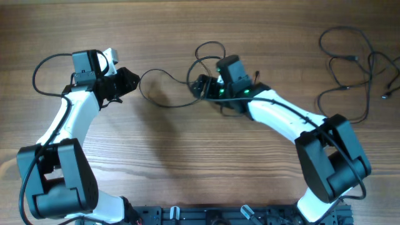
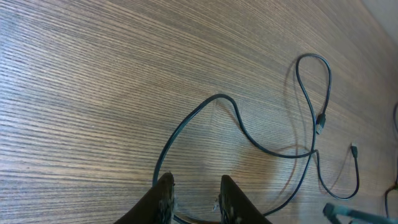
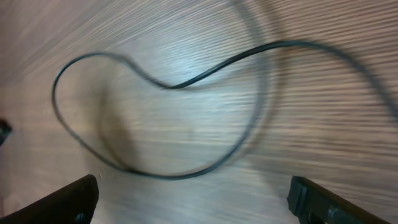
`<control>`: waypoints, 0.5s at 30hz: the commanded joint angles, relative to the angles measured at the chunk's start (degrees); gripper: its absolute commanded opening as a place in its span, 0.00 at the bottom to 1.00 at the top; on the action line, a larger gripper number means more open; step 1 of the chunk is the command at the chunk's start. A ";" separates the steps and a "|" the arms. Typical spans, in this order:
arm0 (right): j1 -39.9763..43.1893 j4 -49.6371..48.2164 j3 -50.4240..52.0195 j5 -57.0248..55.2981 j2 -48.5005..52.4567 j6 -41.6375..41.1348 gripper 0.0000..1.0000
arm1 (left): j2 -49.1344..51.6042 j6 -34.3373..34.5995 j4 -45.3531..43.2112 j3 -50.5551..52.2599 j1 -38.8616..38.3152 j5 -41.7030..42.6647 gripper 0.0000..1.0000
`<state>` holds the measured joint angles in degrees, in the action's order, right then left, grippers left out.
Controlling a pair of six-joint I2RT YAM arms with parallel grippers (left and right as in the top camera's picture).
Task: Untangle cables
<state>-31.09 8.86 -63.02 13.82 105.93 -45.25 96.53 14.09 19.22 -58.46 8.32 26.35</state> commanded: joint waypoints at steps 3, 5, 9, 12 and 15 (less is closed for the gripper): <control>-4.15 -1.22 0.15 -7.37 1.55 -1.97 1.00 | 0.28 -0.09 -0.15 0.33 0.15 -0.48 0.26; -5.07 -1.14 0.15 -10.03 1.55 -3.21 1.00 | 0.28 -0.09 -0.15 0.33 0.15 -0.48 0.26; -5.95 -1.14 0.15 -13.46 1.55 -3.39 1.00 | 0.28 -0.09 -0.15 0.33 0.15 -0.48 0.26; -6.01 -0.68 0.15 -16.37 1.55 -3.39 1.00 | 0.28 -0.09 -0.15 0.33 0.15 -0.48 0.26; -6.03 -0.33 0.15 -18.60 1.55 -3.39 1.00 | 0.28 -0.09 -0.15 0.33 0.15 -0.48 0.26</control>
<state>-36.95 8.25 -63.02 0.75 105.93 -47.99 96.53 14.09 19.22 -58.46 8.32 26.35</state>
